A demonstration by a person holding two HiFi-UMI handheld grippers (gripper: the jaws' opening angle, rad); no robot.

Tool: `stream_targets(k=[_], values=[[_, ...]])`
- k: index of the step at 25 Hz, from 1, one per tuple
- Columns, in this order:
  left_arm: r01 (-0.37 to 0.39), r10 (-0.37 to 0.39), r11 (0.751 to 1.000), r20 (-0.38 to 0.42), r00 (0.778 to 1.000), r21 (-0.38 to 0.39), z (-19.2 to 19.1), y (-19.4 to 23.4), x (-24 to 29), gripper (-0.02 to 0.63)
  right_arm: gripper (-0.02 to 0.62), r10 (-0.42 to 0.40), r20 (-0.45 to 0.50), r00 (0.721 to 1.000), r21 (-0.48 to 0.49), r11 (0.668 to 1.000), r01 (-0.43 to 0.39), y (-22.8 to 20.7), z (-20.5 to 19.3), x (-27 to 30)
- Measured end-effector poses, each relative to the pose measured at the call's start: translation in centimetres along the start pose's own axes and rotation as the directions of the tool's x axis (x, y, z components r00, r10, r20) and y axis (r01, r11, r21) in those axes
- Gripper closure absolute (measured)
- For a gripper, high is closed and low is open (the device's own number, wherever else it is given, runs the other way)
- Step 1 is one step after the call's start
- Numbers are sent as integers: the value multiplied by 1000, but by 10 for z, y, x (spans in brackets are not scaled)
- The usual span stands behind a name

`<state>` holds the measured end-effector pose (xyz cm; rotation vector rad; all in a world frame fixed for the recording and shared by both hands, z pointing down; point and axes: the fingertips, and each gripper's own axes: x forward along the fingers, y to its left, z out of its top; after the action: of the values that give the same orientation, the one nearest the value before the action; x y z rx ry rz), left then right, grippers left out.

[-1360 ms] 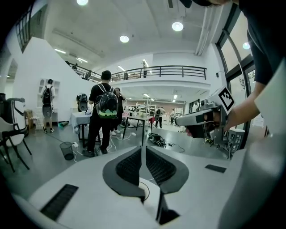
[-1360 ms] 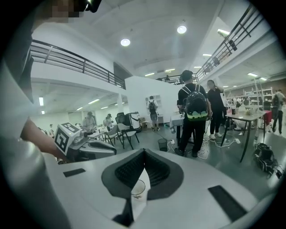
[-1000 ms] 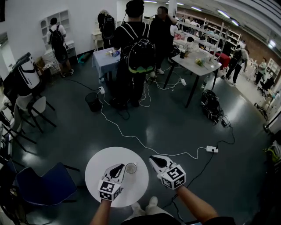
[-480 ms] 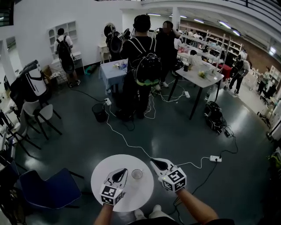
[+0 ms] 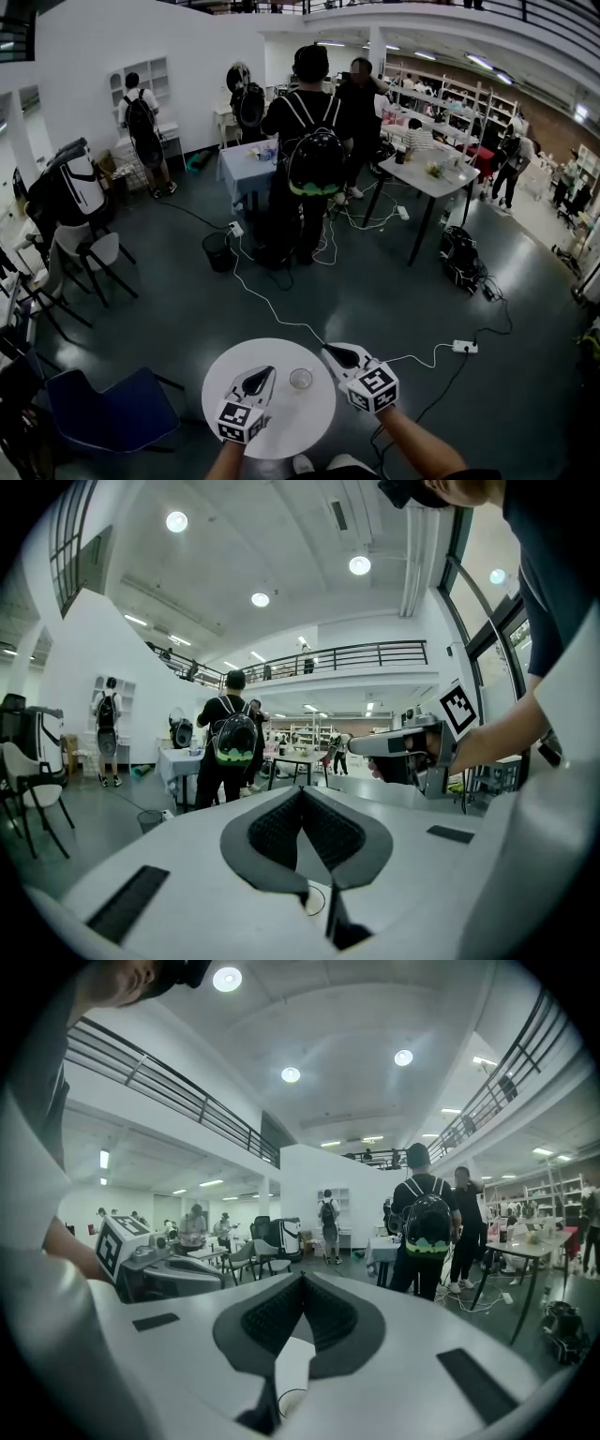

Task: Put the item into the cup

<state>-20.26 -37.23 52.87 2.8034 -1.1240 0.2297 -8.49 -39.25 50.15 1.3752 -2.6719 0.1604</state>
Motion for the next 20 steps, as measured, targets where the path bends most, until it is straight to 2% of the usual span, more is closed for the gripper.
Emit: stream_targets(k=[4,12,20], values=[[-2,1,1000,38,999,9,-11,6,-2,591,578,1,2,1000,-4,1000,-1,4,0,2],[-11,12,1000,33,999,-8,-8,5,3,590,578,11,11,1000,2,1000,-11,-2,5,3],[-28,29,1000,41,999,-11,-2,-17,3,591,578,22,23,999,20,1000,-23,-9,4,-21]])
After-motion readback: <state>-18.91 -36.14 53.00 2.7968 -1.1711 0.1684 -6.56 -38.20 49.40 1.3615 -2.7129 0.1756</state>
